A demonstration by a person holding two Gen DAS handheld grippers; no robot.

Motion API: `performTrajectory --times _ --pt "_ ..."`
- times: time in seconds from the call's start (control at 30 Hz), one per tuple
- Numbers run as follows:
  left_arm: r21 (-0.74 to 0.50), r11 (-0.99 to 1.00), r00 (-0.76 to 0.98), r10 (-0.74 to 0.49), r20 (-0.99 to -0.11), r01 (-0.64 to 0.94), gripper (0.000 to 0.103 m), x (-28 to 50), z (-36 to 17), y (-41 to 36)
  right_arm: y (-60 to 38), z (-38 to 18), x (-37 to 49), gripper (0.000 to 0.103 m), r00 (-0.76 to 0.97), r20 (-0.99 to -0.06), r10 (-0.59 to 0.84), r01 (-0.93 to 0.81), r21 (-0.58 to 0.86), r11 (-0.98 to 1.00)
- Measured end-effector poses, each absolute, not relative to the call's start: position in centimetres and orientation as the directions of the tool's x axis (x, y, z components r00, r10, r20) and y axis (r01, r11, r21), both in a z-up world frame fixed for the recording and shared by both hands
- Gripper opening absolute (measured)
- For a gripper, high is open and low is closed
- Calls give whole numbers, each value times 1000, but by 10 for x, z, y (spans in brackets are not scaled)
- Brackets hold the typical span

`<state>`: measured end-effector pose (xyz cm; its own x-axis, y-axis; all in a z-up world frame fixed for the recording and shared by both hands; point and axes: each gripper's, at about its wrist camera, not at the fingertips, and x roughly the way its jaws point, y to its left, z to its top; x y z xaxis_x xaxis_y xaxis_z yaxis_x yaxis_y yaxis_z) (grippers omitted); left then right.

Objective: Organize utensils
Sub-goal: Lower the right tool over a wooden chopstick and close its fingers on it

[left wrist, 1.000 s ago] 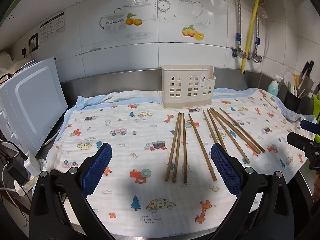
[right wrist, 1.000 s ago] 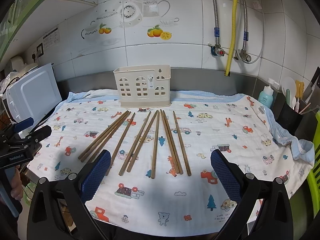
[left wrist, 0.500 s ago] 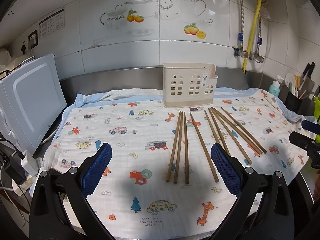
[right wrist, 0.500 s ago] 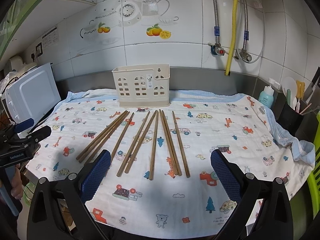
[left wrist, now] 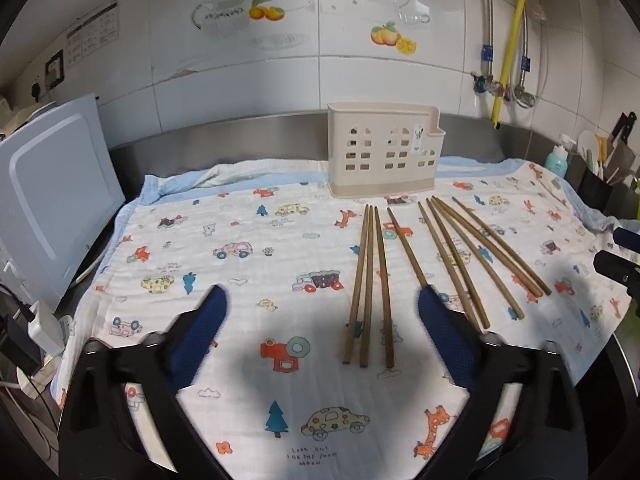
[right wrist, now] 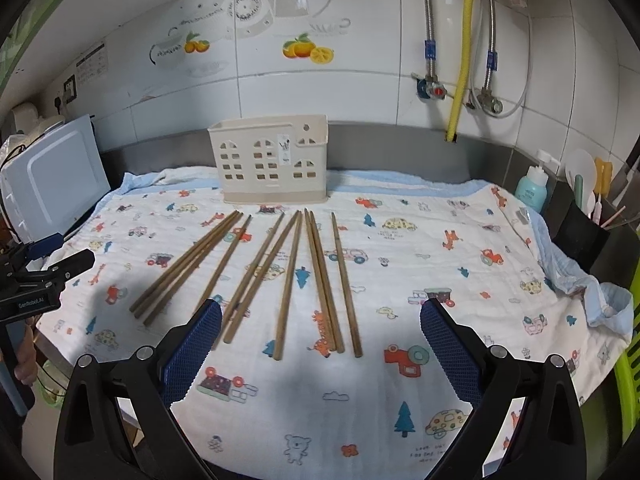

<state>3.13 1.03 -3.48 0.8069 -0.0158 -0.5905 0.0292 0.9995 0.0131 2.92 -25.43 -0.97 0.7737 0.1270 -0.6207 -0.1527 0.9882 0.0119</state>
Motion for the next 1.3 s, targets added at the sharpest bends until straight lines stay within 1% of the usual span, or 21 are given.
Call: performTrajectory --times 0.07,0.13,0.2,0.23,0.27,0.3,0.33,0.37,0.4,0.47,0.53,0.67,0.73,0.8,0.83,0.93,1.0,1.07,1.13,1.27,1.3 --pt "-3 999 794 -30 -607 36 80 39 -40 13 -258 -13 33 96 768 -629 123 -150 10 989" --pt "-20 999 783 -43 -621 38 75 44 -46 16 -261 -17 37 95 763 -636 116 -141 10 990" --pt "-40 998 773 -57 -632 41 74 50 -51 19 -266 -22 42 95 753 -647 118 -139 19 990" --pt "-45 998 769 -61 -636 42 71 52 -53 20 -267 -23 45 94 750 -651 116 -136 20 991" --pt "-48 998 766 -64 -640 43 70 54 -56 21 -268 -26 47 91 745 -658 114 -135 20 991" --pt "-53 998 763 -68 -643 44 69 57 -58 22 -269 -30 51 81 735 -667 119 -137 26 990" --pt "-56 997 760 -70 -646 44 69 59 -59 23 -271 -33 54 75 726 -676 122 -136 33 990" --pt "-57 997 757 -71 -650 44 69 61 -61 24 -272 -36 57 75 718 -684 125 -134 40 990" --pt "-56 997 754 -71 -652 45 66 63 -62 24 -273 -39 60 74 713 -690 125 -133 42 990" --pt "-62 997 748 -79 -659 51 63 66 -65 24 -273 -45 65 68 703 -700 126 -137 41 990" --pt "-68 996 737 -90 -670 59 58 71 -69 24 -273 -51 71 60 689 -713 129 -141 43 989" --pt "-75 994 722 -107 -683 76 53 80 -74 23 -274 -60 84 51 665 -733 142 -148 57 987" --pt "-81 993 713 -118 -691 87 49 85 -77 21 -273 -65 90 41 654 -742 145 -151 60 987" --pt "-80 992 703 -128 -699 102 46 90 -81 20 -273 -69 96 37 644 -751 144 -158 54 986" --pt "-81 991 699 -132 -703 106 44 92 -82 18 -273 -71 99 33 639 -756 142 -158 51 986" --pt "-82 990 685 -141 -715 117 44 99 -87 16 -272 -77 108 24 625 -767 147 -165 54 985" --pt "-81 989 676 -145 -722 125 44 102 -91 15 -271 -81 113 21 614 -776 144 -173 46 984" --pt "-81 988 668 -146 -729 128 44 105 -94 14 -270 -83 116 20 609 -781 141 -179 38 983" --pt "-76 989 661 -144 -736 130 44 108 -96 13 -269 -86 119 16 602 -787 135 -182 30 983" --pt "-64 987 650 -143 -746 144 44 113 -101 10 -268 -91 124 13 592 -794 138 -187 31 982" --pt "-61 987 648 -142 -748 146 43 114 -102 9 -269 -92 124 11 591 -795 138 -188 30 982"
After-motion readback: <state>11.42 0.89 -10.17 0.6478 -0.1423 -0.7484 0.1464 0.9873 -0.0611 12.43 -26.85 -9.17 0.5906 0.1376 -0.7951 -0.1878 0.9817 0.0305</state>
